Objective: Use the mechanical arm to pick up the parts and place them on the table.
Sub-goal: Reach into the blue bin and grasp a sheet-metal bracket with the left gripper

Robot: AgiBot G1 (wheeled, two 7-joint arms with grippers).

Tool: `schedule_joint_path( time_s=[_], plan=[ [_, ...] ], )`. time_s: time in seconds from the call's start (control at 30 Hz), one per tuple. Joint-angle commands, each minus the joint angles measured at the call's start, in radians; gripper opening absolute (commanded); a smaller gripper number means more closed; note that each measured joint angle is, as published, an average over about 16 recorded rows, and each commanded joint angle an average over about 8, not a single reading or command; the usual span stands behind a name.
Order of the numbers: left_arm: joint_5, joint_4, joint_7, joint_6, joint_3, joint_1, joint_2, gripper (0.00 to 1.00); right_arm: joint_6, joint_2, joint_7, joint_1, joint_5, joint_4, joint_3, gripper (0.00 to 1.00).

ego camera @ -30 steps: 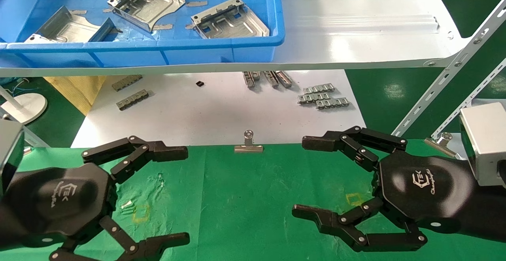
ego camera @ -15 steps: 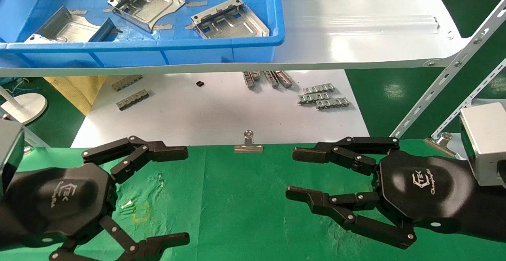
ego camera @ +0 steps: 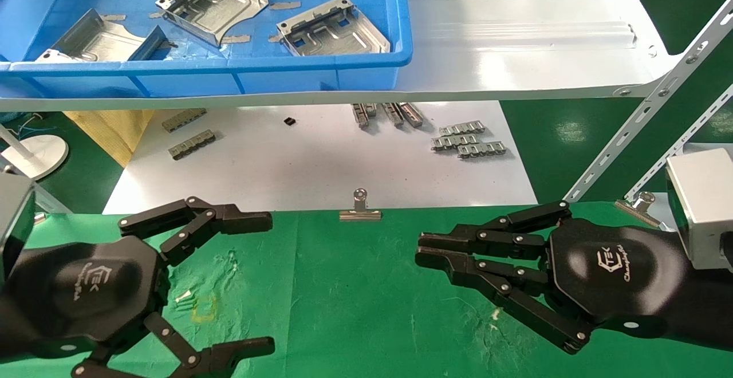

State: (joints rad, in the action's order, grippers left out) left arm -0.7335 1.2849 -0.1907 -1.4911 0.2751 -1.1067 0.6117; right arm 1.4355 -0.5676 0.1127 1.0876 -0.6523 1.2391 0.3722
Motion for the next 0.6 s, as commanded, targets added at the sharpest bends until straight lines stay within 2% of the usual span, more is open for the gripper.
schedule_joint_path(
  time_s=[0.03,0.17,0.33,0.43,0.6],
  plan=[
    [0.007,0.001,0.003,-0.003,-0.002,0.007,0.001,1.0,0.0,0.0,0.0,0.0,0.0,0.0,0.0,0.0],
    [-0.025,-0.005,-0.015,0.018,-0.005,-0.092,0.004,1.0,0.0,0.0,0.0,0.0,0.0,0.0,0.0,0.0],
    [-0.157,-0.097,-0.058,0.073,0.03,-0.31,0.045,1.0,0.0,0.0,0.0,0.0,0.0,0.0,0.0,0.0],
    [-0.271,-0.233,-0.076,0.107,0.078,-0.458,0.103,1.0,0.0,0.0,0.0,0.0,0.0,0.0,0.0,0.0],
    [-0.468,-0.539,-0.058,0.192,0.162,-0.683,0.224,1.0,0.0,0.0,0.0,0.0,0.0,0.0,0.0,0.0]
  ],
)
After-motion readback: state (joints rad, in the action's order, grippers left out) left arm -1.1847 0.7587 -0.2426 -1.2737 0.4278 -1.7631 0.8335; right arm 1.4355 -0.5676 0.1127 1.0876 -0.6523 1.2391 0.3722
